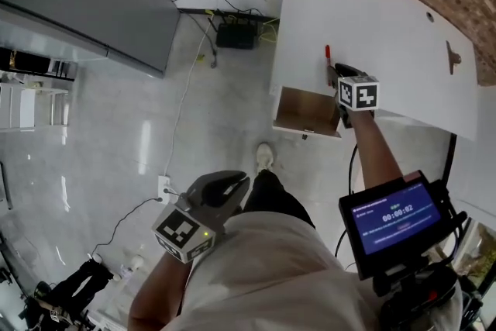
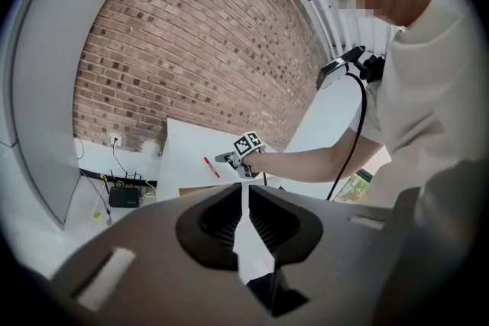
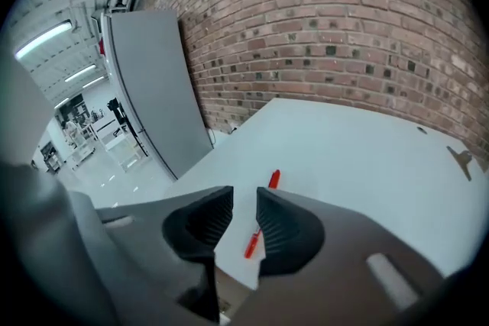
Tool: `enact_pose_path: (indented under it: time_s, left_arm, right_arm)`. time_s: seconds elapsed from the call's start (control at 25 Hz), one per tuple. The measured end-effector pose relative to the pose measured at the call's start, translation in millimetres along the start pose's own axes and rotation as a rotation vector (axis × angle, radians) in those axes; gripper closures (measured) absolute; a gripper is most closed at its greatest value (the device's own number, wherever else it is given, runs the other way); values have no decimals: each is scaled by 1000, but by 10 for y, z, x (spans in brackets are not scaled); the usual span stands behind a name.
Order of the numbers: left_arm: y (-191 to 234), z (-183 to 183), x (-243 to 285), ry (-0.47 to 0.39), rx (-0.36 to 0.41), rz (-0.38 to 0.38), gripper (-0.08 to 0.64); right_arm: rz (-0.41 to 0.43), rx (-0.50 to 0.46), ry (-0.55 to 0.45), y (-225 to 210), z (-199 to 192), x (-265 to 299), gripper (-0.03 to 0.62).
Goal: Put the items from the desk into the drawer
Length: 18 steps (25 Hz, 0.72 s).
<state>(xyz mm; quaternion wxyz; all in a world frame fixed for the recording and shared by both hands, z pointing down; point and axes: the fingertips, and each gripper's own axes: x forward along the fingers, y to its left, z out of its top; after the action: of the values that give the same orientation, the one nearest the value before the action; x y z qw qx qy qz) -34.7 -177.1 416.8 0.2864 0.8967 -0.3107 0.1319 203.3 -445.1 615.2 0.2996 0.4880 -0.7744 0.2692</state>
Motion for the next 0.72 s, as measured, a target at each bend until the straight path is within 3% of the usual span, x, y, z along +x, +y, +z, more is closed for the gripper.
enact_pose_path:
  time_s: [0.16, 0.48, 0.6, 0.72]
  left_arm:
    - [248, 133, 181, 5, -5, 20, 525]
    - [379, 241, 134, 6, -31, 49, 525]
    - [484, 273, 174, 13, -49, 47, 525]
    - [472, 273, 189, 20, -47, 35, 525]
  right_arm:
    - [-19, 31, 67, -307, 24, 479, 492]
    - [-44, 108, 138, -426, -180, 690, 495]
    - [-83, 123, 161, -496, -153, 766, 542]
    - [-100, 141, 160, -524, -121, 750, 546]
